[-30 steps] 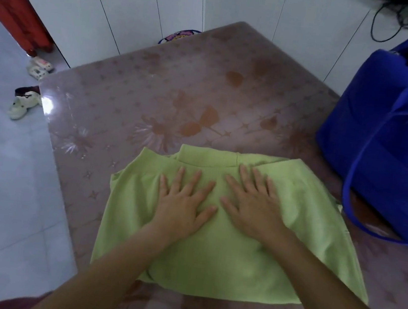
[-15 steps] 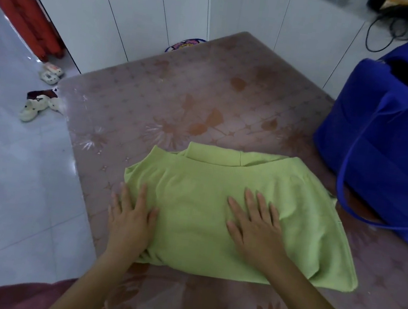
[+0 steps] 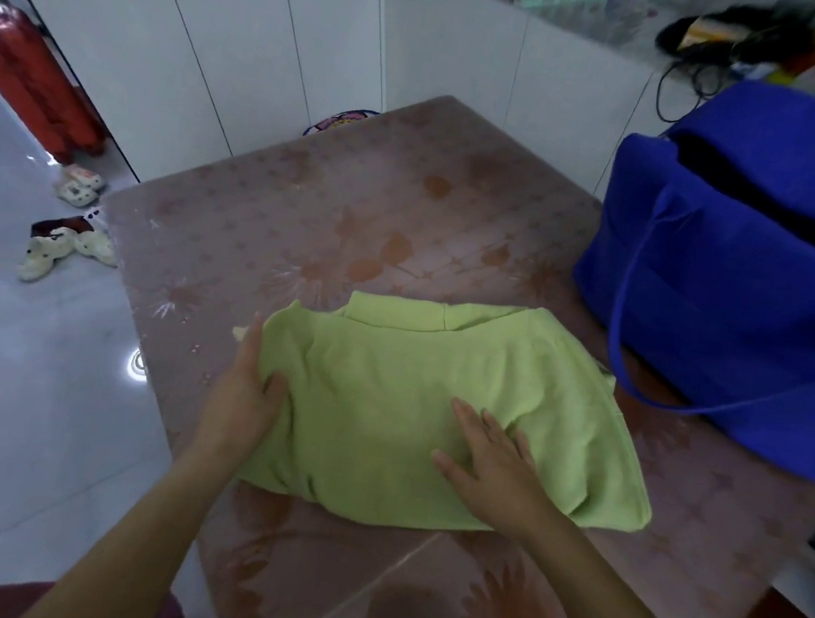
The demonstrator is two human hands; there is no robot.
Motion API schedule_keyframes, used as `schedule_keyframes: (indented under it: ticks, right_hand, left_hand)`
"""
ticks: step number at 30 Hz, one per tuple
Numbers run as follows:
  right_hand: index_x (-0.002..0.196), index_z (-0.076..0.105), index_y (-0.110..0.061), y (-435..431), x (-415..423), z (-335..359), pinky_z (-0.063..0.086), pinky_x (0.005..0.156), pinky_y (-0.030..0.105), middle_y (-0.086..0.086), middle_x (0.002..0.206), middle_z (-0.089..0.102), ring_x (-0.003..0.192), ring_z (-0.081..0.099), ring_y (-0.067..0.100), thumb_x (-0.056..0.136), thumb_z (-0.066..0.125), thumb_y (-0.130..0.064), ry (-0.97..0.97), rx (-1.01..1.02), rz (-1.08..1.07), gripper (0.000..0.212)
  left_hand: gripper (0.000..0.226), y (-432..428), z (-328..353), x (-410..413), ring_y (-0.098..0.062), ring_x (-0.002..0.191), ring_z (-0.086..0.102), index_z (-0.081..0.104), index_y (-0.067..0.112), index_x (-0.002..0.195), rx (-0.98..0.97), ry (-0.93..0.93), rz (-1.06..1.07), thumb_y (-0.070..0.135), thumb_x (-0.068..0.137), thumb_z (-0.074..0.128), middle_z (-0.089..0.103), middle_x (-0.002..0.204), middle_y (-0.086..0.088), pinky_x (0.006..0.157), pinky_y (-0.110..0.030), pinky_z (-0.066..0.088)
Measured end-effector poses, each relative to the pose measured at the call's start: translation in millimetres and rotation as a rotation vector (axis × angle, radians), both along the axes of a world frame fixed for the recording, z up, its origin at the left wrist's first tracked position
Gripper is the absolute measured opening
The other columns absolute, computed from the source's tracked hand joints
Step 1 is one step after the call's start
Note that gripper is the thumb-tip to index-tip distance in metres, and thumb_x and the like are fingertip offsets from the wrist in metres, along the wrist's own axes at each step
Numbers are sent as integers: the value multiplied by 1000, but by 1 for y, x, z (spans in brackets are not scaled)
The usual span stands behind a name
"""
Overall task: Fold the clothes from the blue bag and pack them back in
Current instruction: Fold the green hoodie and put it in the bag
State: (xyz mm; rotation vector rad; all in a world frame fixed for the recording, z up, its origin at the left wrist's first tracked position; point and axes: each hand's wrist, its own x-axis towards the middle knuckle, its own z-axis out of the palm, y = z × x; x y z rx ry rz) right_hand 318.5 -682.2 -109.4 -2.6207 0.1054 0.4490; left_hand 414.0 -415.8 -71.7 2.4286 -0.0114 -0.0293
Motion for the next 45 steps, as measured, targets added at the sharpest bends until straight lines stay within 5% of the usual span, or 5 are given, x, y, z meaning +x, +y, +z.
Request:
schedule_keyframes:
  ticks: [13,21,30,38,45]
  right_hand:
    - [133,41,-39,-62,37,68,44,96,36,-7,115,52,112,52,17,84,48,-65,-165,1369,-787,56]
    - [144,36,-13,-117,49,40,38,107,35,7,133,54,121,53,24,79,69,-8,-264,660,-745,73]
    - [150,-1,-24,-126,42,6,40,95,47,15,141,38,125,42,36,86,53,-56,-64,-136,-539,89]
    - [148,-15,-25,-109,31,-3,38,96,51,24,140,35,122,42,43,88,51,-55,-45,111,-790,94]
    - [144,-21,-43,-91,0,5,43,88,39,15,139,49,110,57,40,92,55,-36,-216,263,-630,92]
  left_hand:
    - [81,-233,67,-44,-15,63,54,-16,34,147,13,-64,-417,20,95,45,56,78,3,60,-31,42]
    - [83,-246,23,-54,-10,109,60,-7,27,150,-348,245,-533,25,93,53,56,133,0,94,-22,47]
    - [82,-202,-48,-30,-34,145,3,4,22,151,583,-68,-638,64,86,31,15,158,9,96,-78,17]
    - [81,-183,-47,-27,-26,144,14,0,26,151,-144,23,-163,53,90,46,17,157,8,112,-43,21]
    - [108,-165,-46,-28,-35,126,43,-15,26,149,-209,216,-111,50,81,65,37,144,-18,100,-40,37]
